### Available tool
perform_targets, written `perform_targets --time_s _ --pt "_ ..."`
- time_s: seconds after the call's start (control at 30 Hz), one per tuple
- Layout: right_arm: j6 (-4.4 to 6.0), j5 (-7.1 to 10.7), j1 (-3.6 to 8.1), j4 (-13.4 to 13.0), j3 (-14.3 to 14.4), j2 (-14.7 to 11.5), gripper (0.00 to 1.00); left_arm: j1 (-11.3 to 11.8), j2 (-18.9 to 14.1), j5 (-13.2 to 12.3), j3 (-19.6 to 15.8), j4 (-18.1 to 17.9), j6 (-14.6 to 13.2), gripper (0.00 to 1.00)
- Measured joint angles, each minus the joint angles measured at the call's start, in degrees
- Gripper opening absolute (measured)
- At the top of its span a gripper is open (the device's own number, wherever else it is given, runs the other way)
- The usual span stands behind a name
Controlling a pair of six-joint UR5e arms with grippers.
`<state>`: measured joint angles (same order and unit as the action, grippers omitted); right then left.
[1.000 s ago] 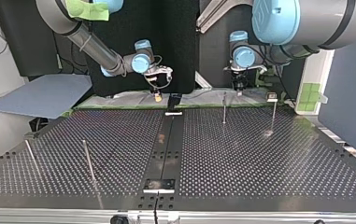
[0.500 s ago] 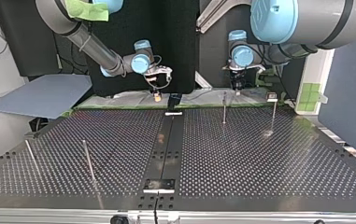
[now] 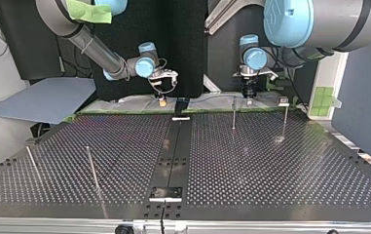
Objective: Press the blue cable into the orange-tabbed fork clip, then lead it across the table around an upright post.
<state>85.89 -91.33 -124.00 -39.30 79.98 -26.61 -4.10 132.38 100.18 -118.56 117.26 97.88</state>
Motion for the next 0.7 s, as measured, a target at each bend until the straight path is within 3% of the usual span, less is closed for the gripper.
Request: perform_targets --time_s 0.37,0.7 --pt "0.01 -0.02 0.14 -0.17 0.03 0.18 0.00 0.13 0.11 -1.32 0.00 -1.23 0.48 0.00" --pt "0.04 -0.08 0.59 -0.28 0.02 0.35 0.00 0.29 0.17 -3.04 0.00 -0.34 3.18 0.00"
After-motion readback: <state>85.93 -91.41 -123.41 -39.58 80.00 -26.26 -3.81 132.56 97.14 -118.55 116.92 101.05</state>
